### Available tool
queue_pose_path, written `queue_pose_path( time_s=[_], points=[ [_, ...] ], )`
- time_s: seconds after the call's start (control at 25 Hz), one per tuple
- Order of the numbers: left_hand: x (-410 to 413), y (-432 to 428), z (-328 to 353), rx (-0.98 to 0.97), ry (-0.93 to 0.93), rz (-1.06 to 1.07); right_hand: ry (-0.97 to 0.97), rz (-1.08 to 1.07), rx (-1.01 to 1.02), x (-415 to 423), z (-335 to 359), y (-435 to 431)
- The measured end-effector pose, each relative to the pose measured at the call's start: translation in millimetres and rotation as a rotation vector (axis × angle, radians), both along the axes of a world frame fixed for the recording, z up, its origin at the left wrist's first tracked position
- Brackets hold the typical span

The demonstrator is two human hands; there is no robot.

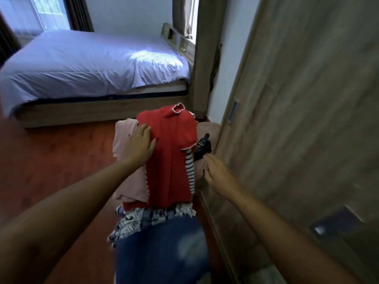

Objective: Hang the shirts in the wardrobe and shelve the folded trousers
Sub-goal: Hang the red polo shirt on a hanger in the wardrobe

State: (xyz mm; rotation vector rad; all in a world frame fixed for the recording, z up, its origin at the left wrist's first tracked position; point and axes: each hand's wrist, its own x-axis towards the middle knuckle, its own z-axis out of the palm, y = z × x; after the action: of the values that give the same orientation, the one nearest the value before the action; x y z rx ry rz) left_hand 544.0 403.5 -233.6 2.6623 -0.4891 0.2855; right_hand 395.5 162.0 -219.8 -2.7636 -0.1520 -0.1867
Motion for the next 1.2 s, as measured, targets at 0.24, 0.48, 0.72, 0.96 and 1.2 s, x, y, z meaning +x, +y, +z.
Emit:
queue_pose_path(
  time_s=[0.24,0.48,0.72,0.96,1.2],
  points=[
    [102.6,19.6,20.4,0.034,0.147,0.112,-0.027,-0.126,0.289,126.1,35.9,43.7],
    [145.7,-5.1,15.6,0.016,0.446,0.207,0.012,-0.438,0.552,224.7,40.7,64.7],
    [179.5,-6.2,11.6,-0.076,0.604,0.312,-0.066,-0.424,0.610,245.4,42.7,76.0],
    [201.1,4.8,13.8,-0.476,0.700,0.198,-0.256,-0.433,1.324,196.7,28.2,51.3],
    [190.1,15.6,29.8,-0.847,0.810,0.013,0.061,-0.495,0.863,172.8,0.5,27.4]
  ],
)
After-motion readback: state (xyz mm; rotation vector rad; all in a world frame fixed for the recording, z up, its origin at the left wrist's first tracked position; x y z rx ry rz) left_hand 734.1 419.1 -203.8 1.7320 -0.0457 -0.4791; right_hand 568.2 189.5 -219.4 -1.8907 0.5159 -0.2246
